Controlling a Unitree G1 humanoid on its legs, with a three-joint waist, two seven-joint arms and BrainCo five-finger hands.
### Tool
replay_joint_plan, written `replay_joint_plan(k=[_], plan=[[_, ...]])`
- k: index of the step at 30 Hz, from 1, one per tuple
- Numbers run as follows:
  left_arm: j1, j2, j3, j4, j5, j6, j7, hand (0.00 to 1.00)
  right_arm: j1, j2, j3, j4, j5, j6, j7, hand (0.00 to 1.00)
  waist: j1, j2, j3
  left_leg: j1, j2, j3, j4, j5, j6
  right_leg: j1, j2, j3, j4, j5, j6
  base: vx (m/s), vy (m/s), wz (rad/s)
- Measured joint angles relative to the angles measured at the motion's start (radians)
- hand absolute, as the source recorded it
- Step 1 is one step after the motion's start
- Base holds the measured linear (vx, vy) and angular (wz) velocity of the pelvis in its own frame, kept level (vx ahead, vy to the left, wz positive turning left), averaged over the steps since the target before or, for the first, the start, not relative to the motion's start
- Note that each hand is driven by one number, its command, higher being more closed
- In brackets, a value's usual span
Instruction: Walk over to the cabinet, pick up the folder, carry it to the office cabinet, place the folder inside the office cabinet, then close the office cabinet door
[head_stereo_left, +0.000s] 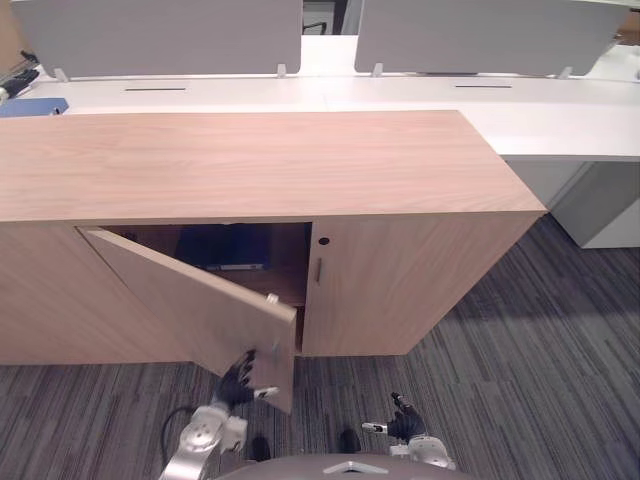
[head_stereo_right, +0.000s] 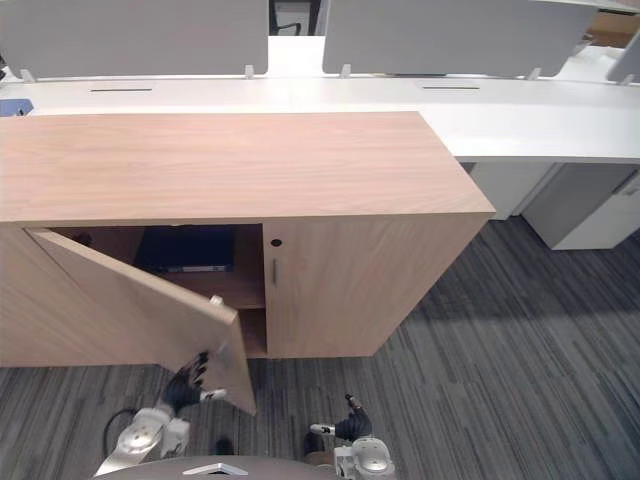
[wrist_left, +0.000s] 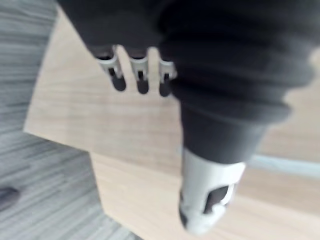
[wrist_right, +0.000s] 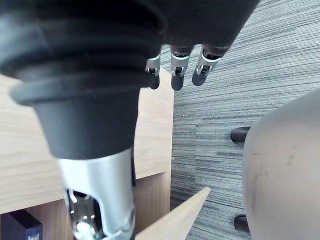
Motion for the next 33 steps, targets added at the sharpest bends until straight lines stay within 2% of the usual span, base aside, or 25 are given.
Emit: replay_joint_plan(k=[4,6,11,16,20,28,33], plan=[[-0.064,-0.026,-0.055,0.002,-0.001,0.000,0.007,0.00,-0.003,0.002,0.000,0.002,0.001,-0.002,-0.002,0.00,-0.014,0.000,-0.002,0.000,0.001,0.001,0.000,-0.001,0.001,0.002,0.000,0.001,-0.009,0.006,0.011,0.05,0.007,-0.01],[-0.081,-0.014,-0.065,0.002,-0.002,0.000,0.014,0.00,-0.005,0.004,0.000,0.003,0.001,-0.003,-0.010,0.00,-0.022,0.001,-0.004,0.002,0.002,0.001,0.000,-0.002,0.001,0.007,0.000,0.002,-0.013,0.020,0.032,0.07,-0.018,0.04],[-0.078,-0.011,-0.071,0.001,-0.005,0.000,0.023,0.00,-0.012,0.003,-0.001,0.026,0.008,-0.004,-0.020,0.00,-0.021,0.005,-0.010,0.033,0.004,0.006,0.000,-0.018,-0.006,0.035,0.002,0.003,-0.018,0.043,0.058,0.09,-0.018,-0.01],[-0.082,0.019,-0.067,-0.028,0.001,-0.002,0.023,0.00,-0.024,0.003,-0.006,0.044,0.008,-0.002,-0.023,0.00,-0.023,0.005,-0.010,0.037,0.010,0.009,0.001,-0.029,-0.006,0.047,0.005,0.004,-0.034,0.073,0.068,0.11,-0.018,-0.07],[-0.081,0.030,-0.051,-0.031,0.021,-0.002,0.022,0.00,-0.026,0.004,-0.007,0.048,0.008,-0.001,-0.035,0.00,-0.028,0.004,-0.009,0.067,0.010,0.012,0.006,-0.038,0.010,0.085,0.009,0.002,-0.057,0.077,0.068,0.09,-0.011,-0.04],[-0.053,0.028,0.080,-0.021,0.041,-0.008,0.028,0.00,-0.045,0.004,-0.007,0.080,0.017,0.002,-0.037,0.00,-0.024,-0.001,-0.007,0.071,0.009,0.000,0.006,-0.039,0.011,0.096,0.006,-0.009,-0.059,0.075,0.068,-0.03,-0.012,0.03],[-0.018,0.024,0.182,0.063,0.068,-0.005,0.070,0.00,-0.046,0.006,-0.008,0.089,0.020,0.014,-0.039,0.00,-0.014,-0.020,-0.004,0.081,0.007,-0.007,0.000,-0.040,0.007,0.104,0.001,-0.028,-0.054,0.053,0.068,-0.07,-0.015,0.09]])
